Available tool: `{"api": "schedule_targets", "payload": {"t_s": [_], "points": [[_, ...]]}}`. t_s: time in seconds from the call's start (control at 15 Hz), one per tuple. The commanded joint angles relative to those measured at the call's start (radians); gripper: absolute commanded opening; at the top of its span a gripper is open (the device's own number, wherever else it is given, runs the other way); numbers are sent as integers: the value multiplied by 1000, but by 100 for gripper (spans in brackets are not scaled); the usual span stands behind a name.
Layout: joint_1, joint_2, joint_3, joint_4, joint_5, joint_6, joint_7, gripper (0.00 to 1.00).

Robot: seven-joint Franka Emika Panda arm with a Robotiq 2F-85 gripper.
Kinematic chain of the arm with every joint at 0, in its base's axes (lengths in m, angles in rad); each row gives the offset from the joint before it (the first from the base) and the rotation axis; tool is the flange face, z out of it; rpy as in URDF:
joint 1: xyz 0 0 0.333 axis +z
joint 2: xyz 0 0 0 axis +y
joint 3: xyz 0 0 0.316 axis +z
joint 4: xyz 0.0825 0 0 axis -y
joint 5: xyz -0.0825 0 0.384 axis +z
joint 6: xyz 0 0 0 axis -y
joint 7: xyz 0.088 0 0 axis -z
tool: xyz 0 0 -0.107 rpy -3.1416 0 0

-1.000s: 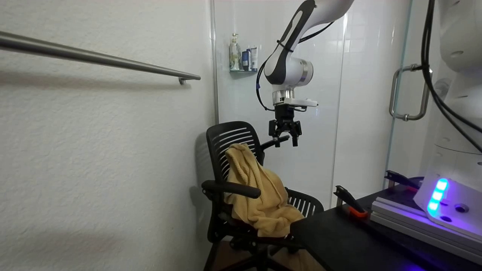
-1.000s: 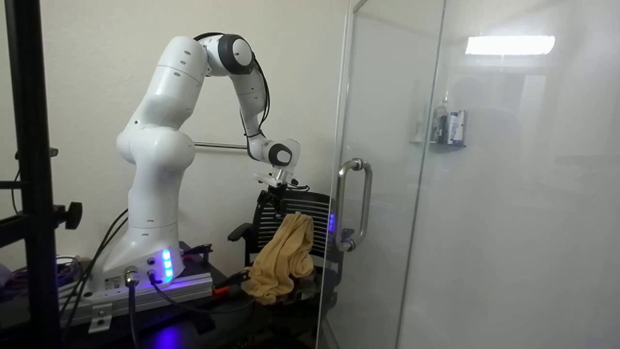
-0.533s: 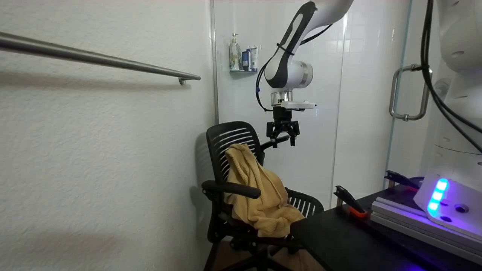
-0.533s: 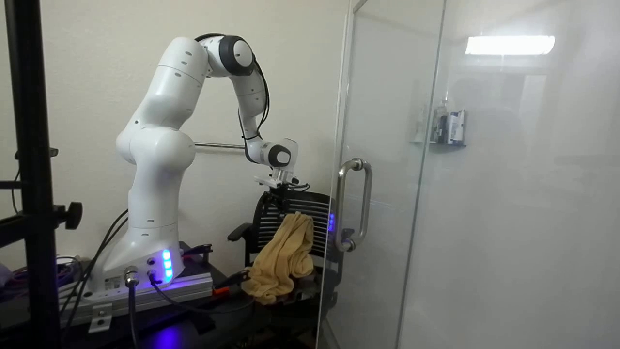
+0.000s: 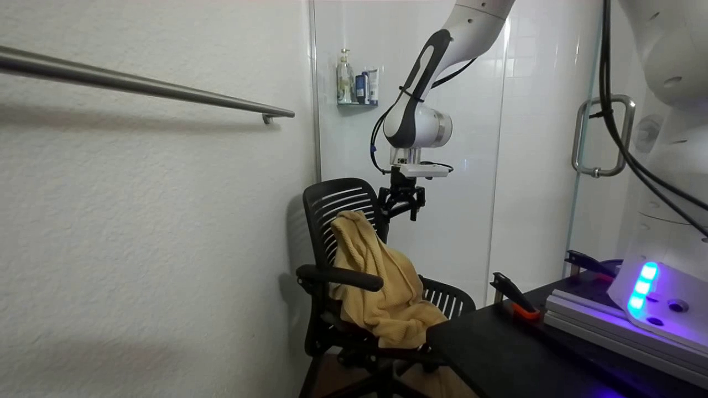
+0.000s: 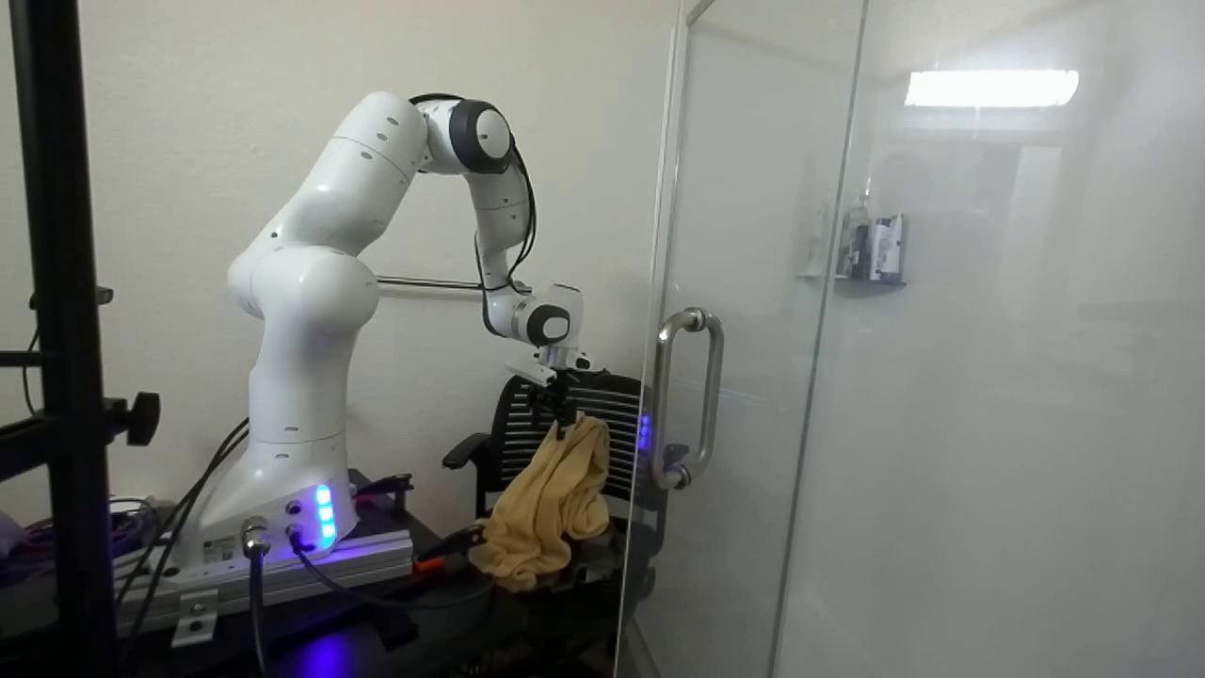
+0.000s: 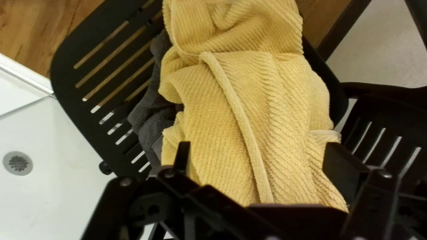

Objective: Remove the towels from the black chair and put them on the floor

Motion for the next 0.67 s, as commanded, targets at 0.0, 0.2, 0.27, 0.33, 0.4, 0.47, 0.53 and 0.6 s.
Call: {"api": "schedule_targets", "payload": {"t_s": [0.0, 0.2, 0.27, 0.33, 0.4, 0.47, 0.53, 0.6], "points": [[-84, 130, 85, 130, 93, -2, -92, 100], [-59, 124, 63, 121, 79, -6, -56, 100], [-66, 144, 66, 142, 82, -8, -57, 100], [-70, 159, 67, 156, 82, -9, -57, 100], [-71, 165, 67, 163, 83, -9, -57, 100], [-71, 168, 67, 167, 83, -10, -57, 100], [-66, 176, 58, 175, 76, -17, -53, 100], [-99, 210, 79, 205, 100, -29, -76, 100]]}}
